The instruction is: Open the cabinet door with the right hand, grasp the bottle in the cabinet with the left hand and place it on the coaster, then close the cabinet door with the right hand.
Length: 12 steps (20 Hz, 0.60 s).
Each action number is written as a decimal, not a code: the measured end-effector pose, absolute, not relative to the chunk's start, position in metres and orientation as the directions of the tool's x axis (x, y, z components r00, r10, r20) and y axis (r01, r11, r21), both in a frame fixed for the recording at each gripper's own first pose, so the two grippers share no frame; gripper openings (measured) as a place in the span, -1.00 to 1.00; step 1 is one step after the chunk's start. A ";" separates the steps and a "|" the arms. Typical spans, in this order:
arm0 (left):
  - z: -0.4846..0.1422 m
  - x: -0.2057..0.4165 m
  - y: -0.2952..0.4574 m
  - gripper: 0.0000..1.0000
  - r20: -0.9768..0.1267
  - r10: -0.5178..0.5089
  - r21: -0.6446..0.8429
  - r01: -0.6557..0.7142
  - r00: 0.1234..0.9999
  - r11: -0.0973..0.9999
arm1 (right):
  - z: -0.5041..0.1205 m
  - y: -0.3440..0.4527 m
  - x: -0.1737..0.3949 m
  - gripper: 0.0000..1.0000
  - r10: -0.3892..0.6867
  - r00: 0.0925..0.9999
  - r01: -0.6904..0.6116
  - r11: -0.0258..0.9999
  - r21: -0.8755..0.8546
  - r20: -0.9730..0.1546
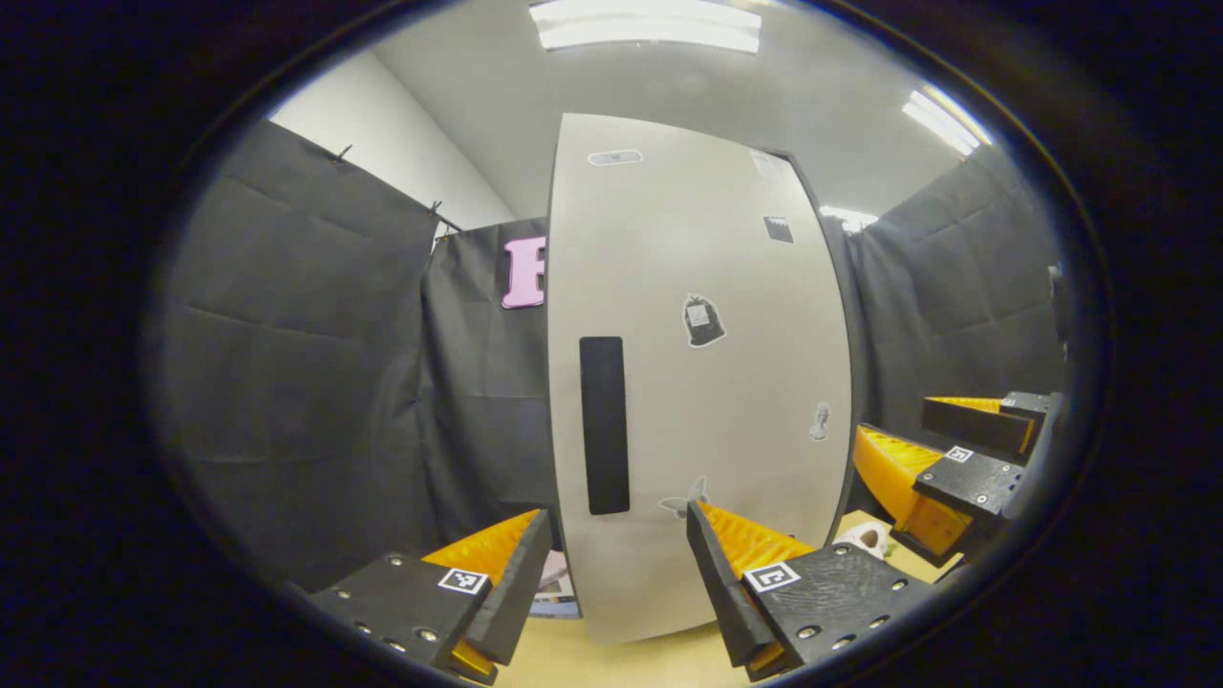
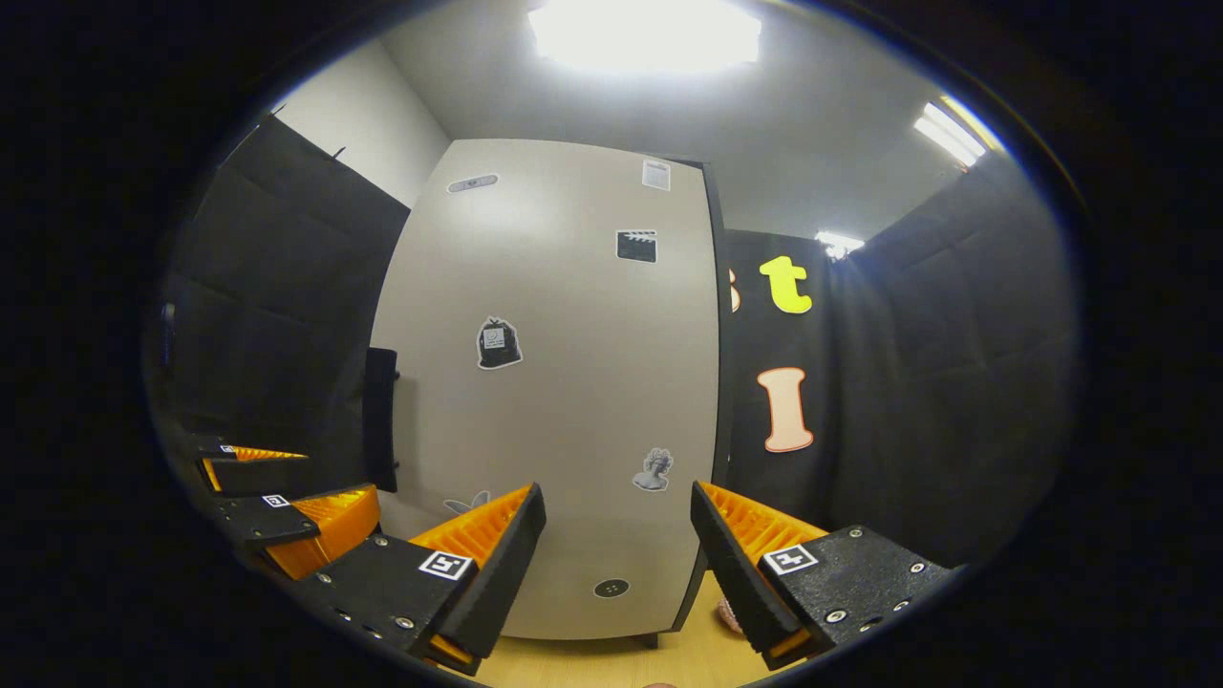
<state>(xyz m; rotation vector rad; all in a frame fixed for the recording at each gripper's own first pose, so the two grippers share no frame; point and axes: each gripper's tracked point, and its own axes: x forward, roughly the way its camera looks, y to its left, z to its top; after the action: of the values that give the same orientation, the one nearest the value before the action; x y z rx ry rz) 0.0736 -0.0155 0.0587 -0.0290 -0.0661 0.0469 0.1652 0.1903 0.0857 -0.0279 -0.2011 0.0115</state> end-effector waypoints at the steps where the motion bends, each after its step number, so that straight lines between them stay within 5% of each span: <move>1: 0.059 0.074 -0.022 0.70 0.063 0.031 -0.023 -0.030 0.998 0.999 | 0.084 0.190 0.167 0.89 0.015 0.982 -0.012 1.000 -0.017 0.189; 12: 0.068 0.080 -0.036 0.63 0.103 -0.023 -0.052 0.028 0.994 0.998 | 0.064 0.173 0.178 0.89 -0.029 0.993 0.021 0.997 0.077 0.111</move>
<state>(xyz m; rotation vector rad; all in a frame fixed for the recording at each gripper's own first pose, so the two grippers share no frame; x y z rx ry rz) 0.0800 -0.0355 0.0676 -0.0534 -0.1026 -0.0256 0.1776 0.1732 0.0640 0.0756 -0.1125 -0.0251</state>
